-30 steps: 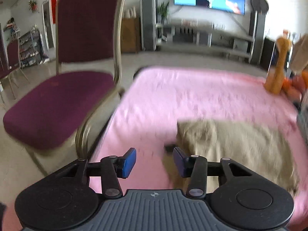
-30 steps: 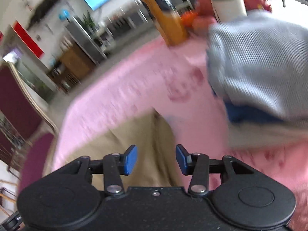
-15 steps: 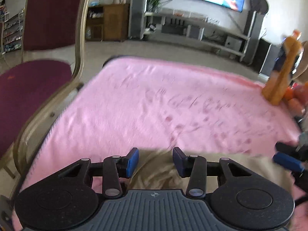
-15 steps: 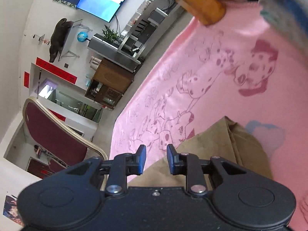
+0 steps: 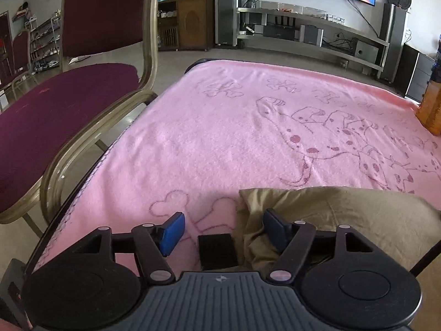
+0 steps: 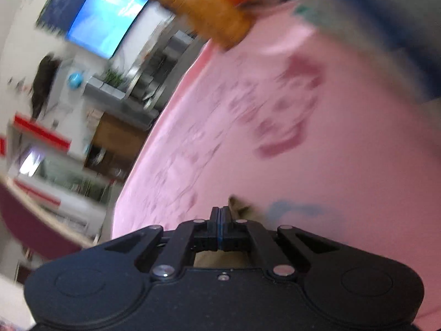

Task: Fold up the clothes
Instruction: 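Tuck the loose pant fabric under the bundle with both grippers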

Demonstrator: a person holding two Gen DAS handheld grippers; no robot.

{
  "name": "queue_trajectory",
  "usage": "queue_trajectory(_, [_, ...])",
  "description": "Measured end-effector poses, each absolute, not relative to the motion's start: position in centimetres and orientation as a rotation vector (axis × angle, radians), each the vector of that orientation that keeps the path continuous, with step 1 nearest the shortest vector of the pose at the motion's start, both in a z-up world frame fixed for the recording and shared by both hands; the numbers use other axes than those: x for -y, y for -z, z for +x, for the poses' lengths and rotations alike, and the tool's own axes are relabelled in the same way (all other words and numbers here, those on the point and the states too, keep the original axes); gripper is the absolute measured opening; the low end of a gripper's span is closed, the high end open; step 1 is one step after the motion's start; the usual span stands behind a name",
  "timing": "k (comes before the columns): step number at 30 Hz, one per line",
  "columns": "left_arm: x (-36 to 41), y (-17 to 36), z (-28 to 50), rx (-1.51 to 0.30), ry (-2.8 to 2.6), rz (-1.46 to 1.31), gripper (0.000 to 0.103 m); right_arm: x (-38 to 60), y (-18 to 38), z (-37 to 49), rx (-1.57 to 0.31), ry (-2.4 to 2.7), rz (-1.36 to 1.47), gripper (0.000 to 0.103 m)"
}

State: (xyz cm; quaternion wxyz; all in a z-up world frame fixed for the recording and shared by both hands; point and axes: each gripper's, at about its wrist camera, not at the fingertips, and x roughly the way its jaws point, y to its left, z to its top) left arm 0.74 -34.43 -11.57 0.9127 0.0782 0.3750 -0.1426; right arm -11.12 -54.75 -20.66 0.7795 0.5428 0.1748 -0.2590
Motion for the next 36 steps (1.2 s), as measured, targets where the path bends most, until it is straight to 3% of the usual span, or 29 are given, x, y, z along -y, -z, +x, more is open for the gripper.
queue_trajectory(4, [33.5, 11.3, 0.2, -0.772, 0.22, 0.216, 0.07, 55.2, 21.0, -14.2, -0.338, 0.656, 1.259, 0.001])
queue_trajectory(6, [32.5, 10.9, 0.0, -0.784, 0.176, 0.219, 0.062, 54.8, 20.3, -15.3, -0.339, 0.695, 1.256, 0.01])
queue_trajectory(7, [31.7, 10.5, -0.1, -0.794, 0.158, 0.196, 0.061, 54.6, 19.7, -15.7, -0.343, 0.709, 1.239, 0.024])
queue_trajectory(8, [30.9, 9.9, -0.3, -0.795, 0.145, 0.177, 0.054, 54.3, 19.1, -16.1, -0.348, 0.709, 1.222, 0.03])
queue_trajectory(12, [27.7, 7.4, -1.9, -0.797, 0.194, 0.092, 0.052, 53.0, 15.7, -18.0, -0.365, 0.565, 1.192, 0.032])
queue_trajectory(17, [25.8, 5.7, -4.9, -0.798, 0.418, 0.033, 0.052, 50.1, 12.7, -19.9, -0.414, 0.451, 1.057, 0.052])
queue_trajectory(21, [27.6, 5.2, -7.1, -0.725, 0.621, 0.063, 0.051, 48.6, 12.6, -18.8, -0.456, 0.344, 1.009, 0.05])
queue_trajectory(24, [29.8, 5.9, -8.1, -0.712, 0.7, 0.137, 0.052, 47.1, 13.1, -17.0, -0.509, 0.22, 0.994, 0.041])
queue_trajectory(27, [31.5, 8.5, -7.4, -0.801, 0.667, 0.249, 0.054, 46.0, 14.3, -15.4, -0.603, 0.151, 0.983, 0.041])
queue_trajectory(28, [31.8, 9.4, -7.0, -0.836, 0.642, 0.277, 0.059, 45.9, 15.0, -14.8, -0.644, 0.15, 0.991, 0.041])
queue_trajectory(30, [31.8, 10.5, -6.0, -0.894, 0.607, 0.286, 0.068, 46.2, 16.5, -14.4, -0.705, 0.175, 1.042, 0.032])
queue_trajectory(31, [31.5, 10.4, -5.6, -0.916, 0.606, 0.261, 0.068, 46.4, 16.8, -14.6, -0.714, 0.184, 1.073, 0.025])
queue_trajectory(36, [28.8, 9.9, -5.2, -1.033, 0.596, 0.157, 0.069, 47.2, 17.3, -16.8, -0.705, 0.191, 1.215, 0.025])
